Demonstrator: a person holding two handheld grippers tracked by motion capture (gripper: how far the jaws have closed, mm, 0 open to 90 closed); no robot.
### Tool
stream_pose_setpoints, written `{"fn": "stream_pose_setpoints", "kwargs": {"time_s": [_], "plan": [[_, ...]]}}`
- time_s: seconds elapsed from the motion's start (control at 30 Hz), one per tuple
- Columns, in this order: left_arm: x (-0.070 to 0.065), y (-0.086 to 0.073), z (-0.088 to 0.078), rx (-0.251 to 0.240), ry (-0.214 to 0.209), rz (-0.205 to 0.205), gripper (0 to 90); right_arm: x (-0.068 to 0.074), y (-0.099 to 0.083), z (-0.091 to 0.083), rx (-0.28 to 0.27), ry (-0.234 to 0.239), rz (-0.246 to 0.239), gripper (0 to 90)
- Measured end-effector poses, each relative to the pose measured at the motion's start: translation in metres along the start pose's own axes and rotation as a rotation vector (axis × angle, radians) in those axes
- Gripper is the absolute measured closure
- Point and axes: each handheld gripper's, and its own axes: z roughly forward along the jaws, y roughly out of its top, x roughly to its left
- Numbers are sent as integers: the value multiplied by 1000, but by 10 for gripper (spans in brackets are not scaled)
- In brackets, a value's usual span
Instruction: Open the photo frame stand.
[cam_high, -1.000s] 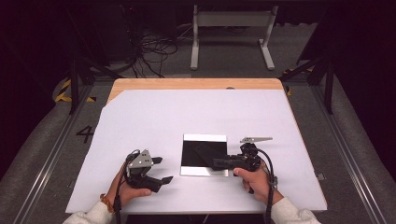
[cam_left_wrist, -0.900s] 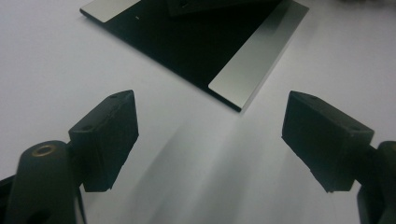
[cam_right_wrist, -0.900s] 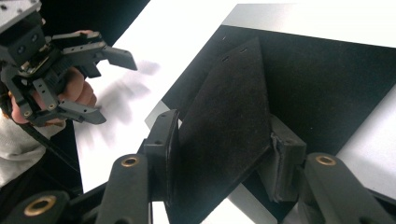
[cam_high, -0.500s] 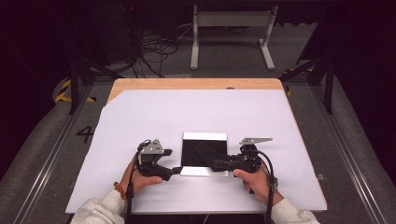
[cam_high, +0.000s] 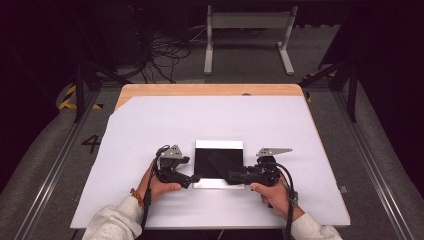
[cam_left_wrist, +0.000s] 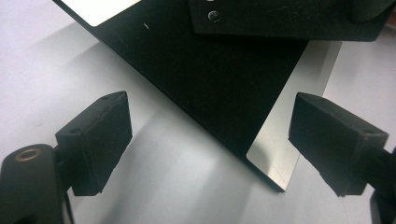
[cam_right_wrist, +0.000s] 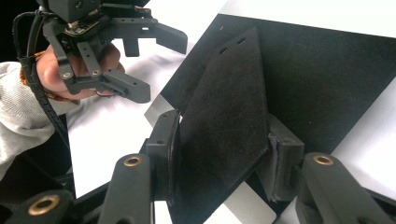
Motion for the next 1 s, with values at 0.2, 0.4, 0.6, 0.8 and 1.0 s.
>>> {"fn": "stream_pose_setpoints", "kwargs": {"time_s": [0.2, 0.4, 0.6, 0.8, 1.0], "plan": [[1, 2, 4, 15, -2, -3, 138, 2, 0, 0, -3, -4, -20, 550], [1, 5, 8, 25, 3, -7, 137, 4, 0, -1, -7, -12, -48, 551], [1, 9, 12, 35, -9, -5, 137, 5, -1, -2, -8, -11, -63, 552], [-1, 12, 16, 39, -21, -3, 133, 6, -1, -2, -12, -13, -72, 553], [-1, 14, 19, 39, -36, -1, 137, 8, -1, -3, -15, -11, -92, 555]]}}
